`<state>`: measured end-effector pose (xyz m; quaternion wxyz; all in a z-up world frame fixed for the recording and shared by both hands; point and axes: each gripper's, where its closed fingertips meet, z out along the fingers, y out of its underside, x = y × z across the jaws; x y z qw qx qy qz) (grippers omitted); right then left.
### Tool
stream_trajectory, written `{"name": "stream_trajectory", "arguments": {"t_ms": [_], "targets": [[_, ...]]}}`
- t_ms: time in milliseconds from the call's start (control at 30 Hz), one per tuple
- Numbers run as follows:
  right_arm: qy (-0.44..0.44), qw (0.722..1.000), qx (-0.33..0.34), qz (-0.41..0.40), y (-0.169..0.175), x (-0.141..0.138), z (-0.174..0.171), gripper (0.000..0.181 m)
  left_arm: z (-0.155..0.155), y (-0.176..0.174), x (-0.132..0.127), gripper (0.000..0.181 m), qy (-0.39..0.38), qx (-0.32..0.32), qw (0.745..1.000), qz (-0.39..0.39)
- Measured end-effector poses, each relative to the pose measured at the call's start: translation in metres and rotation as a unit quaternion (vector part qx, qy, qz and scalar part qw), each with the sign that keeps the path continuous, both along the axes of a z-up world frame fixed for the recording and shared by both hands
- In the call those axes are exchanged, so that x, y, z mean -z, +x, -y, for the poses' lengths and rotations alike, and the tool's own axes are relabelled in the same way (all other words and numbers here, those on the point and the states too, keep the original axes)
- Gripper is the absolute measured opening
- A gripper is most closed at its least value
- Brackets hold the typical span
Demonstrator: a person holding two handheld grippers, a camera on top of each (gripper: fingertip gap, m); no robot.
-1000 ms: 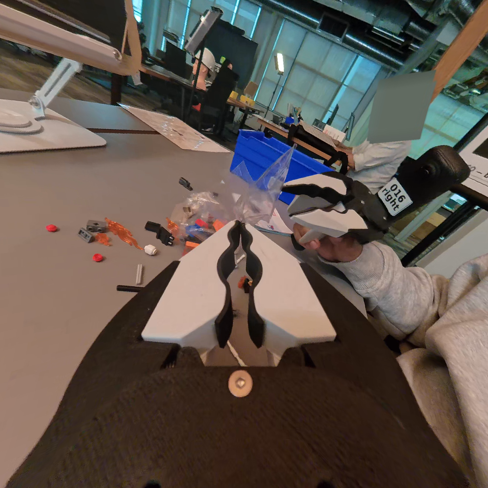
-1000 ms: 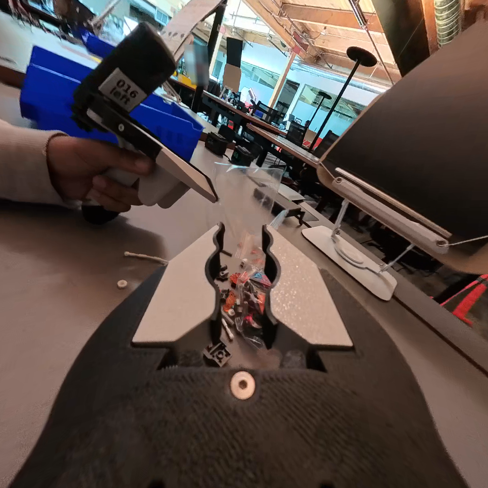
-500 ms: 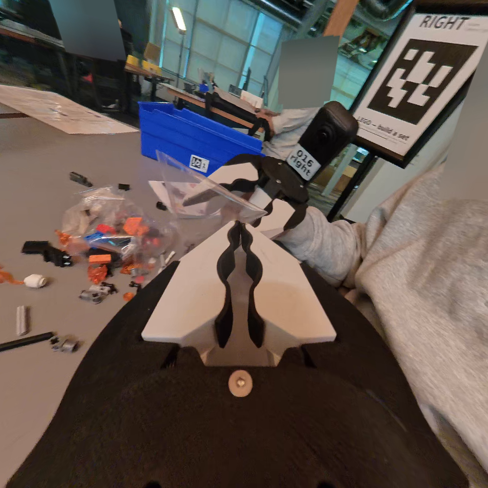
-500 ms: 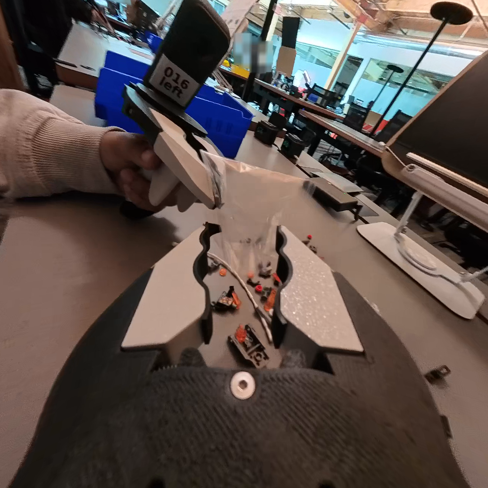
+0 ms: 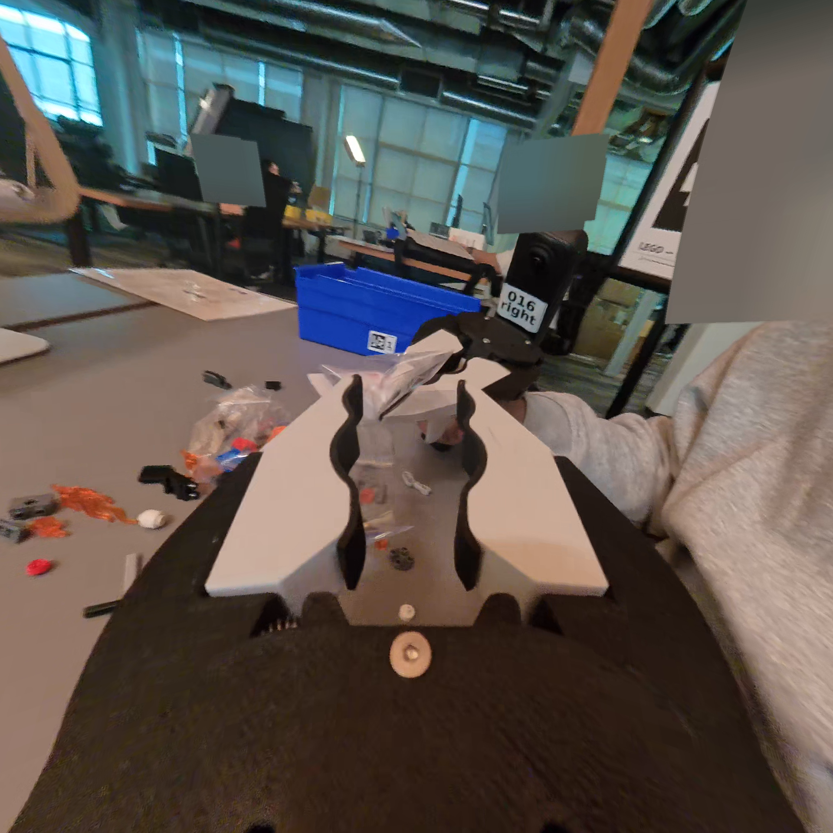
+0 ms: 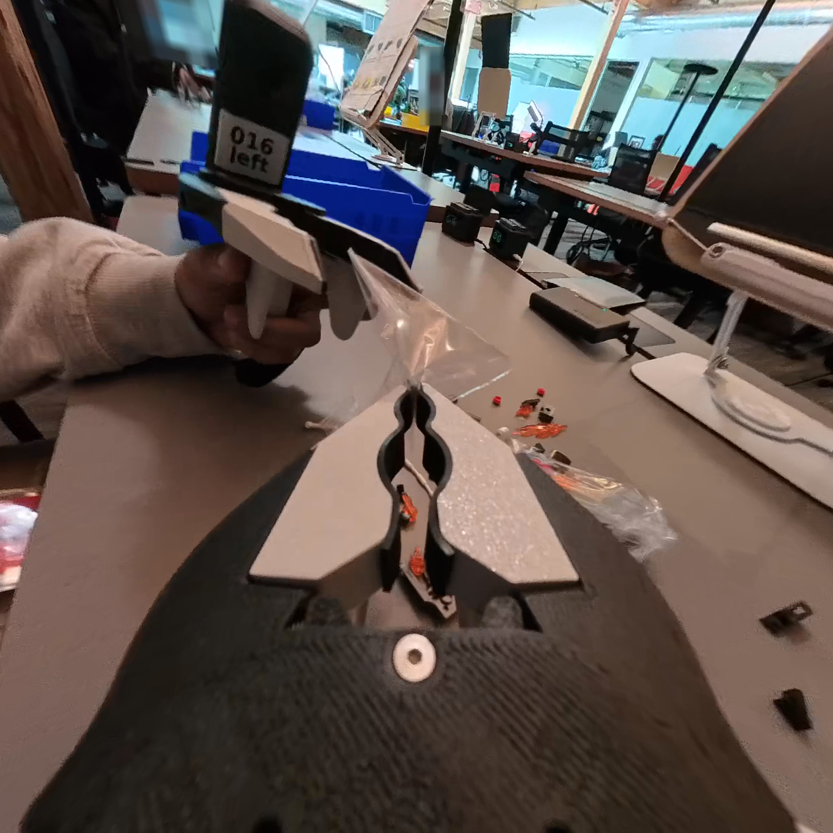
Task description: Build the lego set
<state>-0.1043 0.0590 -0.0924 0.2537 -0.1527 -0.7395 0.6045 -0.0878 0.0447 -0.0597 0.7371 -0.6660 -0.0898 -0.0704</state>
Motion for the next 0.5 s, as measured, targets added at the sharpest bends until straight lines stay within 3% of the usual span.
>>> {"name": "stream_trajectory", "arguments": {"t_ms": [33, 233, 500], "targets": [[-0.012, 1.000, -0.001, 0.014, -0.001, -0.001, -0.001, 0.000, 0.000, -0.002, 0.001, 0.042, -0.006, -0.014, 1.000, -0.013], [-0.131, 0.980, -0.080, 0.128, 0.010, -0.019, -0.003, 0.000, -0.015, 0.005, 0.024, 0.079, -0.083, -0.036, 0.991, -0.098], [-0.261, 0.936, -0.165, 0.170, 0.024, -0.052, -0.016, 0.000, -0.017, 0.011, 0.030, 0.074, -0.092, -0.021, 0.990, -0.108]]}}
